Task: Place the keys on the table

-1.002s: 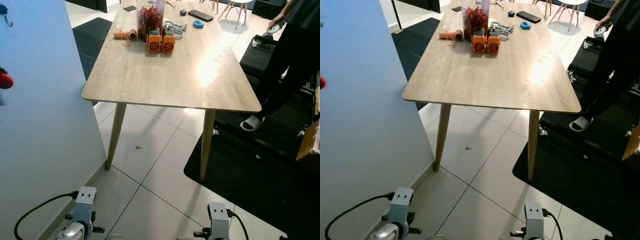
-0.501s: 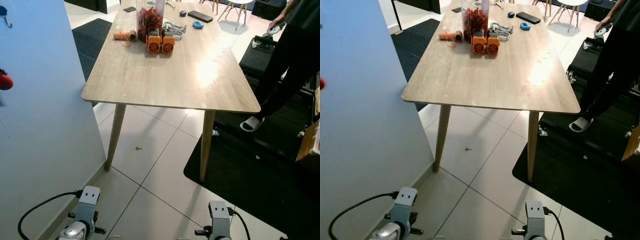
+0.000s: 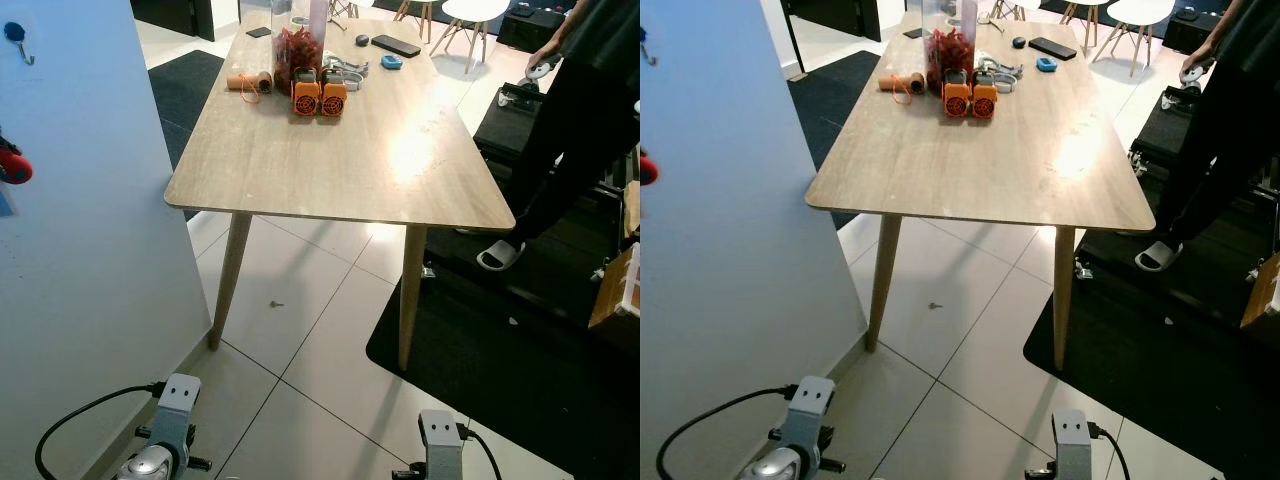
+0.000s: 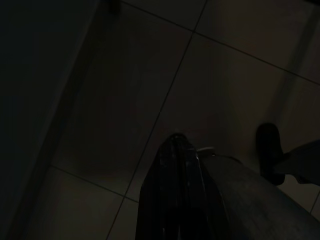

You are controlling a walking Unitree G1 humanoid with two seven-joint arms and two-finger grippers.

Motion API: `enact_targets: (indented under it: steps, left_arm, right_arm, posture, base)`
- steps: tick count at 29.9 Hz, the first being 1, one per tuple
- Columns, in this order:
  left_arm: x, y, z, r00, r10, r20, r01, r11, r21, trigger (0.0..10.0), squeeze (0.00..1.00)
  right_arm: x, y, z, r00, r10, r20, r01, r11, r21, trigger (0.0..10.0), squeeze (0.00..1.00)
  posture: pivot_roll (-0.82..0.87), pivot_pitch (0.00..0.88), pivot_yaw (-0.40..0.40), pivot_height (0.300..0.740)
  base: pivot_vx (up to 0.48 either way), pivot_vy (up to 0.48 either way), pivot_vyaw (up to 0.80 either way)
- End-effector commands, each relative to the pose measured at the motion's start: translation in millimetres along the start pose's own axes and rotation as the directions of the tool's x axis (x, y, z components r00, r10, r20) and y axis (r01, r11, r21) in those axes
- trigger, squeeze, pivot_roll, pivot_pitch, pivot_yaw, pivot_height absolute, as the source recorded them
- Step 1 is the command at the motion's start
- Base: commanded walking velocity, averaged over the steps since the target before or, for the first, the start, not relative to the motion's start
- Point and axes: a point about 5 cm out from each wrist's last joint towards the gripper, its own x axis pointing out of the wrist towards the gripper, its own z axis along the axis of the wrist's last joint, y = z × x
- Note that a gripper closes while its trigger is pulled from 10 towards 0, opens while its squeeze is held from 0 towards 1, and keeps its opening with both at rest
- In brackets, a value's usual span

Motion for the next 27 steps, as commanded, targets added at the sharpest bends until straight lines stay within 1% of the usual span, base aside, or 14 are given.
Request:
enact_targets:
  steps: [1,7,11,27]
  left_arm:
    - [0.3,-10.1,-5.1,1.000,-0.022,-0.011,0.022,1.000,0.004,10.0,0.00]
    - [0.6,-12.3,-5.2,1.000,-0.022,-0.009,0.022,1.000,0.005,10.0,0.00]
    - [1.2,-14.1,-4.0,1.000,-0.026,-0.005,0.026,0.999,0.023,10.0,0.00]
    - [1.7,-14.7,-2.7,1.000,-0.025,-0.003,0.025,0.999,0.037,10.0,0.00]
  right_arm:
    - [-0.5,-3.8,-1.0,1.000,-0.006,-0.011,0.006,1.000,-0.005,10.0,0.00]
    - [0.5,-5.1,3.2,1.000,-0.008,-0.007,0.008,1.000,-0.010,10.0,0.00]
    - [1.8,-3.6,7.2,1.000,-0.006,0.000,0.006,1.000,-0.012,10.0,0.00]
    - [0.2,-3.0,-0.5,1.000,-0.009,-0.024,0.009,1.000,-0.009,10.0,0.00]
  posture:
    - [0.09,0.000,-0.058,0.740]
    - [0.09,0.000,-0.063,0.740]
    - [0.09,0.000,-0.058,0.740]
    - [0.09,0.000,-0.057,0.740]
  base:
    - [0.000,0.000,0.00]
    - [0.000,0.000,0.00]
    - [0.000,0.000,0.00]
    - [0.000,0.000,0.00]
